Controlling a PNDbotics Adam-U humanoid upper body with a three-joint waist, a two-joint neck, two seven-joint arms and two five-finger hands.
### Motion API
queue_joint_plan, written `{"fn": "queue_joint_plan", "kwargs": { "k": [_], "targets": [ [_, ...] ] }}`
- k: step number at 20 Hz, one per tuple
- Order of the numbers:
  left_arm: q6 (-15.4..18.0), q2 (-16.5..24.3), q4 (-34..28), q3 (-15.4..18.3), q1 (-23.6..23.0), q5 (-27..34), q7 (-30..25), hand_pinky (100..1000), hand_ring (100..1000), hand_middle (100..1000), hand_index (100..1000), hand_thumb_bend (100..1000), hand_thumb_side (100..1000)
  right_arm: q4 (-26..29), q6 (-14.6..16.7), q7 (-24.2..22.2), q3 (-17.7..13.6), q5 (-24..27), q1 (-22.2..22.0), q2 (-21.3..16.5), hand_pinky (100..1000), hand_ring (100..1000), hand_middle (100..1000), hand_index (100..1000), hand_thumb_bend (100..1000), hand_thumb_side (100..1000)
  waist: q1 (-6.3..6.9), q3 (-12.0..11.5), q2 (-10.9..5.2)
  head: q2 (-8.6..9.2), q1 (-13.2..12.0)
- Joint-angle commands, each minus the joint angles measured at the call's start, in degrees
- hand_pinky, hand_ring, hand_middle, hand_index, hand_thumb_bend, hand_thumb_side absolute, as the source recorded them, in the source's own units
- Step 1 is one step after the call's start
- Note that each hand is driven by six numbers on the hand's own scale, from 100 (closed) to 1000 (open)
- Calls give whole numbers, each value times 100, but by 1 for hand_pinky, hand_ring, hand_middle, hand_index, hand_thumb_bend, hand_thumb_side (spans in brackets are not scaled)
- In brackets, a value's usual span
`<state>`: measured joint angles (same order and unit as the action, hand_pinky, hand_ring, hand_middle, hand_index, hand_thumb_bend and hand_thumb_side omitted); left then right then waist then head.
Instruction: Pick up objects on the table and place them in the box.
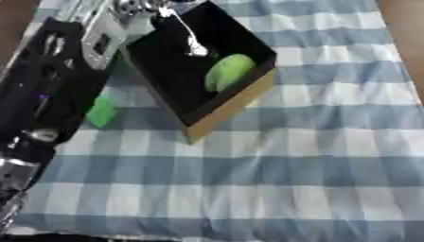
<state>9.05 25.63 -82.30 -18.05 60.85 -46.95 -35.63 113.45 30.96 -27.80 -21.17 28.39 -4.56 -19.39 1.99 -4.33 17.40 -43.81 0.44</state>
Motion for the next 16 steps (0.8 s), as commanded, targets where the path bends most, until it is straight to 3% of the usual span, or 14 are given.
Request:
{"fn": "queue_joint_plan", "kwargs": {
  "k": [1, 8, 16],
  "targets": [
    [-111, 773, -562, 89, -90, 471, -67, 904, 881, 801, 884, 596, 412, 114, 18, 59, -65, -27, 2, -139, 891, 1000, 418, 888, 100, 553, 57, -24, -208, -31, 51],
    [156, 2011, -1267, -1, -893, 1148, -289, 899, 881, 808, 883, 653, 402, 114, 54, 88, -75, -37, -6, -156, 892, 1000, 416, 888, 100, 553, 45, -70, -180, -31, 121],
    [546, 2524, -1362, 23, -1471, 1507, -568, 911, 897, 822, 884, 704, 326, 114, 48, 69, -72, -50, -1, -117, 893, 1000, 413, 889, 100, 552, 2, -44, -134, -31, 77]
  ]
}}
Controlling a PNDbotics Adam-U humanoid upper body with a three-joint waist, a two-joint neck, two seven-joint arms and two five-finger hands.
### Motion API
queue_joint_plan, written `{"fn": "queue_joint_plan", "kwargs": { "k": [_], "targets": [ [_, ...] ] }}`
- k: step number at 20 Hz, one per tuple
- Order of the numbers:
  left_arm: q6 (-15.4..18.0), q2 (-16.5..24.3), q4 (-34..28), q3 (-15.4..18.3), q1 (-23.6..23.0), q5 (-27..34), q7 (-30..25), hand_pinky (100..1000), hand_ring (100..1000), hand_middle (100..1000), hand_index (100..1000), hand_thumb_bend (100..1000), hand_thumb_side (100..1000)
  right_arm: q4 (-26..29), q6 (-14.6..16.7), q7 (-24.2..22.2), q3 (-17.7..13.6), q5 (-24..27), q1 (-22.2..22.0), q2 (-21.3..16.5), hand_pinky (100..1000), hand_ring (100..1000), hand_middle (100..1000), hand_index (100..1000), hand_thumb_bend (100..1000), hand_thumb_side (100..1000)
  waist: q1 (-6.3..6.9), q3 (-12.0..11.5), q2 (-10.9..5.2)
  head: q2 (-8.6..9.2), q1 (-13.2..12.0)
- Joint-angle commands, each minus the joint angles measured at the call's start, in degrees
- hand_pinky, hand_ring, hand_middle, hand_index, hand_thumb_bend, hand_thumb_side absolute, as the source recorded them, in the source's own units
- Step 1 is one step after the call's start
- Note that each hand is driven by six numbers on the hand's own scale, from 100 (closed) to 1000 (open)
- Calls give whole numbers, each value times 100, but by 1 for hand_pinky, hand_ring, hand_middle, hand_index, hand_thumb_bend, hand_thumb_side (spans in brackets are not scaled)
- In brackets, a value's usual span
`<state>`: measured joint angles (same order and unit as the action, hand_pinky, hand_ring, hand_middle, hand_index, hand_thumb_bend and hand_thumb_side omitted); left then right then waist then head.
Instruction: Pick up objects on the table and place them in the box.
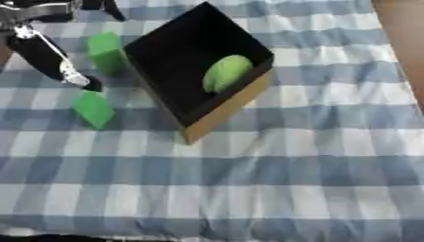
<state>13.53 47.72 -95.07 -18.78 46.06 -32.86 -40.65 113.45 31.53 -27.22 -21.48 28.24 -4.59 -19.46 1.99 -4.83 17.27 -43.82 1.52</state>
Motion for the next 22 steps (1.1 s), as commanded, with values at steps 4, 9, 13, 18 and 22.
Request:
{"fn": "queue_joint_plan", "kwargs": {
  "k": [4, 9, 13, 18, 22],
  "targets": [
    [214, 528, -91, 114, -191, 182, -183, 910, 897, 819, 880, 716, 294, 114, -16, 15, -43, -42, 9, -106, 893, 1000, 412, 889, 100, 552, -4, 10, -104, -30, -48],
    [240, 660, -15, 116, -370, 146, -330, 897, 885, 808, 873, 718, 288, 114, -43, 14, -35, -51, 21, -96, 894, 1000, 410, 889, 100, 553, -12, 11, -90, -30, -69],
    [210, 593, 197, 38, -391, 76, -358, 890, 878, 798, 868, 693, 282, 114, -68, -10, -20, -61, 27, -72, 895, 1000, 409, 890, 100, 552, -28, 22, -80, -30, -102],
    [232, 460, 574, -68, -363, 4, -361, 883, 876, 805, 868, 679, 274, 114, -79, -32, -13, -73, 27, -41, 895, 1000, 407, 890, 100, 552, -42, 51, -67, -30, -130],
    [261, 354, 805, -120, -333, -34, -328, 883, 877, 817, 873, 668, 266, 114, -103, -44, -11, -91, 35, -17, 896, 1000, 406, 891, 100, 552, -47, 68, -53, -30, -125]
  ]
}}
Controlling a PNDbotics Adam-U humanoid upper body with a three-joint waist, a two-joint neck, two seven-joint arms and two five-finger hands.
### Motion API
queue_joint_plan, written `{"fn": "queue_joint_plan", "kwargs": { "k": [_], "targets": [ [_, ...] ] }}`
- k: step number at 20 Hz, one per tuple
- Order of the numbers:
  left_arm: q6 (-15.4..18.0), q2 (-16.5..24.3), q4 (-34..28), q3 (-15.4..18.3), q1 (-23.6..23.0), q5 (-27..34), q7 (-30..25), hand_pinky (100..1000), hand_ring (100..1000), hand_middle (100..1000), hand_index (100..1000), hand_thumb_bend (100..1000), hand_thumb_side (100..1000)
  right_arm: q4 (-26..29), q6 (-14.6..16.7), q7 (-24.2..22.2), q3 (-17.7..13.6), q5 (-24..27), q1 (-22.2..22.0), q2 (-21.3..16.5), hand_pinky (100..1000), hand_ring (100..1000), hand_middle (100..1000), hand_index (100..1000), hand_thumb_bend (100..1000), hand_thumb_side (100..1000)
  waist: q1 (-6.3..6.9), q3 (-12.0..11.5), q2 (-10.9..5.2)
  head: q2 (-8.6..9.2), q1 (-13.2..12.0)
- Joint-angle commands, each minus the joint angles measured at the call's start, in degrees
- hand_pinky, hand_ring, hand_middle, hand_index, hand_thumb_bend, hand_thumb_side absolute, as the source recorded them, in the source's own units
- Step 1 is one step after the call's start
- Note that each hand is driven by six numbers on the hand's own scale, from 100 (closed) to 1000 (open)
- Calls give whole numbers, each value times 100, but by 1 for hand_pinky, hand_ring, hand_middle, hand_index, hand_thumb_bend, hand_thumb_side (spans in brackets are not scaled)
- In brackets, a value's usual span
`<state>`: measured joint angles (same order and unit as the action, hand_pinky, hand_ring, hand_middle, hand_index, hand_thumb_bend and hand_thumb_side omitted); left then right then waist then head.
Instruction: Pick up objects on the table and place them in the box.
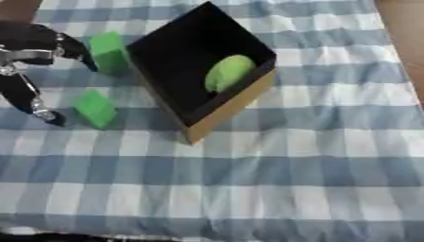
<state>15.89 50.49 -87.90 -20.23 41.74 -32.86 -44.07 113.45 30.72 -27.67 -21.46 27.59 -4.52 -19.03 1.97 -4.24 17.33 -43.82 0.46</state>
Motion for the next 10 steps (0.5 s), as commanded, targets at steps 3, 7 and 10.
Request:
{"fn": "queue_joint_plan", "kwargs": {
  "k": [3, 7, 10],
  "targets": [
    [61, 17, 219, -31, 122, -42, -13, 881, 875, 815, 871, 667, 264, 114, -31, 0, -14, -37, 34, -47, 897, 1000, 405, 891, 100, 553, -46, 21, -49, -30, -23],
    [107, -71, 406, -93, 157, -106, -62, 878, 873, 811, 868, 662, 260, 114, -54, 5, -16, -45, 44, -32, 897, 1000, 405, 892, 100, 554, -46, 31, -43, -30, -29],
    [124, -152, 556, -128, 197, -194, -62, 875, 872, 810, 866, 650, 247, 114, -81, 6, -17, -55, 49, -12, 898, 1000, 404, 892, 100, 554, -47, 39, -39, -30, -40]
  ]
}}
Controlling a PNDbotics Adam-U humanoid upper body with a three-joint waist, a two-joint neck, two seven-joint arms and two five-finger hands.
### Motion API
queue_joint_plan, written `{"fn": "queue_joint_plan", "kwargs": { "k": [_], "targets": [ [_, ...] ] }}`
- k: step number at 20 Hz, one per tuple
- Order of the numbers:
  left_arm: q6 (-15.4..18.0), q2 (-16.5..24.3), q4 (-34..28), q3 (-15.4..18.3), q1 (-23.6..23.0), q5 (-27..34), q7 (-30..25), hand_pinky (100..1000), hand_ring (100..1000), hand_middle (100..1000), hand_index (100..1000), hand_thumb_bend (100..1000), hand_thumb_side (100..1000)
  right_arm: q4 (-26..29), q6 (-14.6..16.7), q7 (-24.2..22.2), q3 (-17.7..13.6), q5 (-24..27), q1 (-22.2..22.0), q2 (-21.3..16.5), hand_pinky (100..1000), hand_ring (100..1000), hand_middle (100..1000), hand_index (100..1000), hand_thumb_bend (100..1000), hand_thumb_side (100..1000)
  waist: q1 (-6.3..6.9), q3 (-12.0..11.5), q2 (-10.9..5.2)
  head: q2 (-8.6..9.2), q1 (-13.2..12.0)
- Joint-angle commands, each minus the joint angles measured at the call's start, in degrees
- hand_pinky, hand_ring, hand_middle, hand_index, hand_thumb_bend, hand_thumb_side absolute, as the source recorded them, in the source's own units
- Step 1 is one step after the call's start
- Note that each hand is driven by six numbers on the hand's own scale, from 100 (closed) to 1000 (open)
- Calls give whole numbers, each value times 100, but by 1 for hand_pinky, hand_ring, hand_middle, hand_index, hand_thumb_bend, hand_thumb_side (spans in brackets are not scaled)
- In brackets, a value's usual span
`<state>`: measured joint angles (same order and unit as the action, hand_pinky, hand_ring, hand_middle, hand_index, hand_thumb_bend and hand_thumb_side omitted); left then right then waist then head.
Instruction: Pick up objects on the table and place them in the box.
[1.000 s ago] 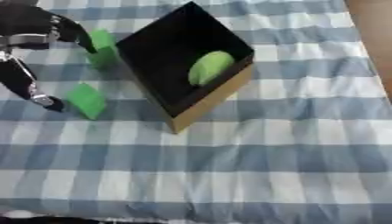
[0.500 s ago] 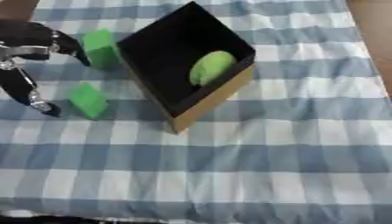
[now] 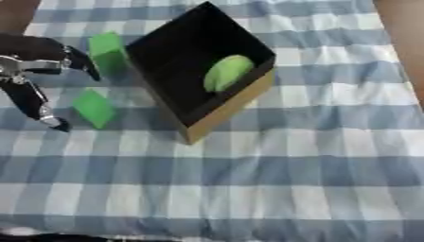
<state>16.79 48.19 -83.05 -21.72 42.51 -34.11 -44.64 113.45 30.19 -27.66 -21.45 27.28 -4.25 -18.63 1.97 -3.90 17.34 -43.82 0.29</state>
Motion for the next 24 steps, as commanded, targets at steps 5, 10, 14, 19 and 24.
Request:
{"fn": "queue_joint_plan", "kwargs": {
  "k": [5, 10, 14, 19, 24],
  "targets": [
    [81, -49, 286, -36, 154, -104, 6, 871, 868, 804, 864, 626, 241, 114, -53, 8, -24, -53, 19, -23, 899, 1000, 402, 892, 100, 555, -46, 21, -28, -30, -28],
    [75, -152, 457, -101, 194, -151, -24, 858, 858, 792, 853, 590, 235, 114, -97, 6, -17, -70, 35, -5, 900, 1000, 402, 893, 100, 557, -35, 33, -22, -30, -39],
    [84, -233, 619, -158, 202, -235, -37, 848, 845, 777, 841, 569, 226, 114, -117, 0, -16, -61, 30, 14, 901, 1000, 401, 893, 100, 559, -39, 54, -18, -30, -45],
    [52, -281, 690, -166, 207, -316, 69, 820, 806, 731, 797, 468, 232, 114, -158, -14, -24, -52, 25, 31, 902, 1000, 400, 894, 100, 560, -37, 59, -15, -30, -48],
    [-45, -279, 647, -149, 196, -444, 313, 773, 738, 635, 716, 294, 198, 114, -173, -12, -29, -46, 20, 36, 903, 1000, 400, 894, 100, 561, -38, 53, -20, -30, -47]
  ]
}}
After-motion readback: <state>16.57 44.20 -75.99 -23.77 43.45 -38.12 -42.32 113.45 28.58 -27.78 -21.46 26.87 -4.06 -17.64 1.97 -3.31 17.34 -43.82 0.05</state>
